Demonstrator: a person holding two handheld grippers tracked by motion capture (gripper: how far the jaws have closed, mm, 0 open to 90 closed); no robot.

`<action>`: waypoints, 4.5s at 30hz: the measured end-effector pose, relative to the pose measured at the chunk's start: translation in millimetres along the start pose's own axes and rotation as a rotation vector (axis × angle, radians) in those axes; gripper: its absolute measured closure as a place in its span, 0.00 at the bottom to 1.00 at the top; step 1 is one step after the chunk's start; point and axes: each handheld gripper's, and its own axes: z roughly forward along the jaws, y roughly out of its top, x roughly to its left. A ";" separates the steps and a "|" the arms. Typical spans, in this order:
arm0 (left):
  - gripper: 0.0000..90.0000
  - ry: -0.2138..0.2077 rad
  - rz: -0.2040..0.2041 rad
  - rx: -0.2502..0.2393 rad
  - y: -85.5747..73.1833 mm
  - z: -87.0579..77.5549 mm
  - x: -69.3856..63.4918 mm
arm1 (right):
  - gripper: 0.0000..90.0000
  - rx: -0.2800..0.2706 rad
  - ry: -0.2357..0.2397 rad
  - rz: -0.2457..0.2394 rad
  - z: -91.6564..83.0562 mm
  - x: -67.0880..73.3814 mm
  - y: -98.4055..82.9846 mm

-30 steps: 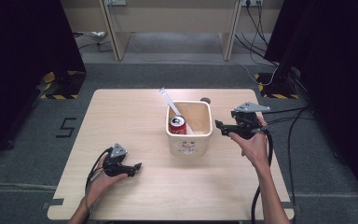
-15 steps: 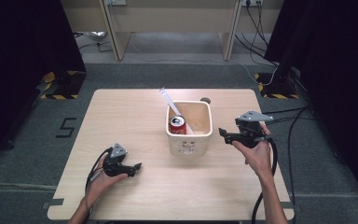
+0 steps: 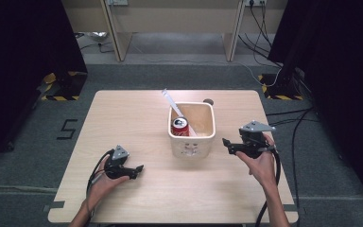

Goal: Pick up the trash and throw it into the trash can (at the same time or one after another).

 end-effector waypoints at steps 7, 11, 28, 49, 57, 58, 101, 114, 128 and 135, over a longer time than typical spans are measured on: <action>0.16 0.000 0.000 -0.001 0.0 0.0 0.0 | 0.24 0.014 -0.022 -0.003 -0.1 1.5 -12.6; 0.16 0.000 -0.001 -0.001 0.0 0.1 -0.1 | 0.24 0.018 -0.021 0.001 -0.4 3.6 -22.0; 0.16 0.000 -0.001 -0.001 0.0 0.1 -0.1 | 0.21 0.036 -0.014 0.016 8.0 13.5 -51.5; 0.16 0.000 -0.001 -0.001 0.0 0.0 -0.1 | 0.20 0.072 -0.017 0.033 7.2 12.5 -73.5; 0.16 0.000 -0.001 -0.001 0.0 0.0 -0.1 | 0.20 0.089 -0.018 0.036 7.5 13.3 -82.4; 0.16 0.000 -0.001 -0.001 0.0 0.0 -0.1 | 0.20 0.092 -0.018 0.035 7.3 13.3 -83.4; 0.16 0.000 -0.001 -0.001 0.0 0.0 -0.1 | 0.19 0.153 -0.040 0.053 -3.1 17.1 -118.0; 0.16 0.000 -0.001 -0.001 0.0 0.0 -0.1 | 0.19 0.165 -0.040 0.067 -7.3 18.0 -129.5; 0.16 0.001 0.000 0.000 0.0 -0.1 -0.2 | 0.16 0.154 -0.055 0.059 -7.0 19.9 -136.2; 0.16 0.001 0.000 0.000 0.0 -0.1 -0.2 | 0.15 0.154 -0.055 0.056 -6.8 20.0 -136.2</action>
